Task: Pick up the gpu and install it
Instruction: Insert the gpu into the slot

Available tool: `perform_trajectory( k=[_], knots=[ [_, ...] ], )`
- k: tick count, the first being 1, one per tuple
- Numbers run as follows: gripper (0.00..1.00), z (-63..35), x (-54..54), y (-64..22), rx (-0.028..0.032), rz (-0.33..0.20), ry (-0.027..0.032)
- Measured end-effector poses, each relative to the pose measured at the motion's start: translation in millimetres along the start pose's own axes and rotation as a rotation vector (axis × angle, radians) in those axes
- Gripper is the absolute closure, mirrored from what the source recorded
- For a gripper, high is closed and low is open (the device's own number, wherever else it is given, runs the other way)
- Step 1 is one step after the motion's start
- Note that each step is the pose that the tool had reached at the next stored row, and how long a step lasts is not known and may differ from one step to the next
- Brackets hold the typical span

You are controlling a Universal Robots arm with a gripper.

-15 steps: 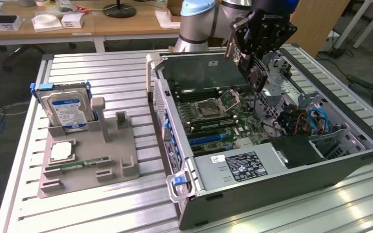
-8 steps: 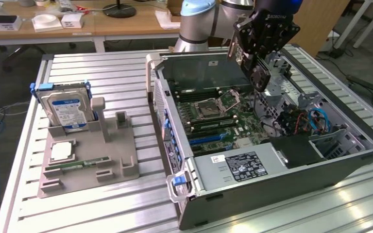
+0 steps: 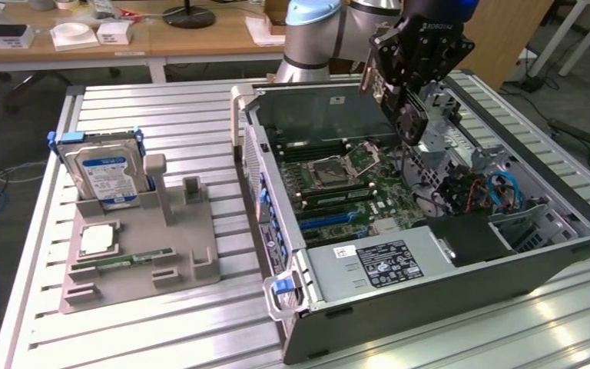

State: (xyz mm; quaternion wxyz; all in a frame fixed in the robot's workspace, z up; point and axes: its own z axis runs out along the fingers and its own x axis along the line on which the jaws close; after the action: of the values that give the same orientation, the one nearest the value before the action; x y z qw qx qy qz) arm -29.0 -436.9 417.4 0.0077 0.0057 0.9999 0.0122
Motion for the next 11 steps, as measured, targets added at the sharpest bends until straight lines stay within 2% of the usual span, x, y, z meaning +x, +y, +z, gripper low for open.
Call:
perform_trajectory(
  k=[6,11],
  knots=[
    [0.73,0.0,0.0,0.0,0.0,-0.003,0.0001],
    [0.73,0.1,0.0,0.0,-0.0008,-0.053,0.0013]
  ],
)
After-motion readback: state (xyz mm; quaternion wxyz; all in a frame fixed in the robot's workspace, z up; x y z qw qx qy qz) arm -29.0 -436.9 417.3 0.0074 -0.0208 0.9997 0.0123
